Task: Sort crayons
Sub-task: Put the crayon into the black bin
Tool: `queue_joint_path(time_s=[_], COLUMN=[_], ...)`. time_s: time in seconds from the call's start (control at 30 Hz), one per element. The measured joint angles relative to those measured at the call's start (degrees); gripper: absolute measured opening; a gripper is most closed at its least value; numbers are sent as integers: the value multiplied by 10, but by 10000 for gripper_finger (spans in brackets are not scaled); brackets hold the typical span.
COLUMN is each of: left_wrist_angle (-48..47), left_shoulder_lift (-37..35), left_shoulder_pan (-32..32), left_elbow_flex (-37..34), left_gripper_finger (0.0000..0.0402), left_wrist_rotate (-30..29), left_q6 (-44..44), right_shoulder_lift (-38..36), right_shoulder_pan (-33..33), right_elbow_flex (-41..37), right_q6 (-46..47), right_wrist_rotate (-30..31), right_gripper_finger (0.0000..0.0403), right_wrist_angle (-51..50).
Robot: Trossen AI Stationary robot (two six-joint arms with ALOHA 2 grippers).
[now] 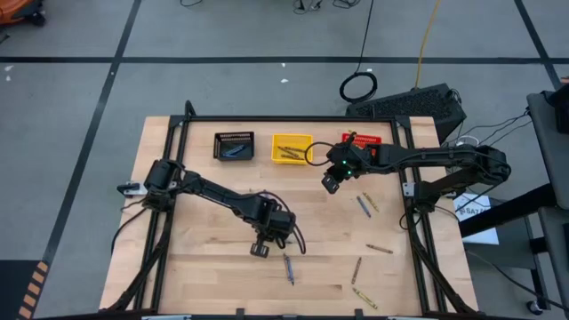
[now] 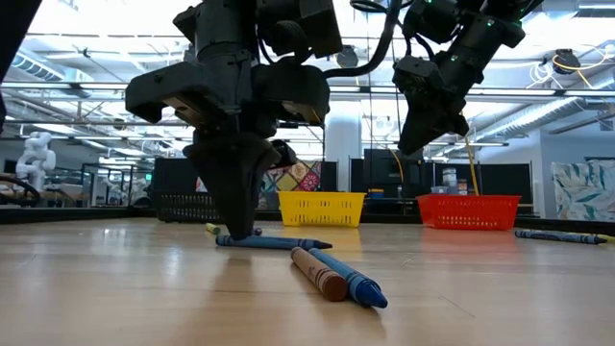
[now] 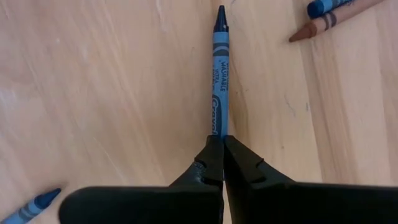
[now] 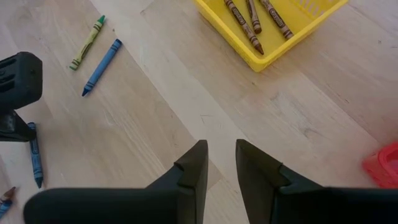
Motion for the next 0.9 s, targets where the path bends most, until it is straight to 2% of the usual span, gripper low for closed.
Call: queue_joint_path(time_s=[0.2,0.33,0.9], left_wrist_angle=[-21,-20,-68], left_shoulder_lift=[3,3,-3], left_shoulder_pan=[0,-1,-7], left_elbow_flex=[28,29,36], left_gripper_finger=[0,0,0], left_wrist_rotate=[-37,-66,-69], left_q6=[7,56,51], right_shoulder_lift=[0,0,0], right_shoulder_pan=[0,0,0], right_elbow_flex=[0,0,0], right_q6=[0,0,-13], right_wrist_rotate=[0,0,0], right_gripper_finger=[70,70,70], right_wrist_angle=[0,0,0])
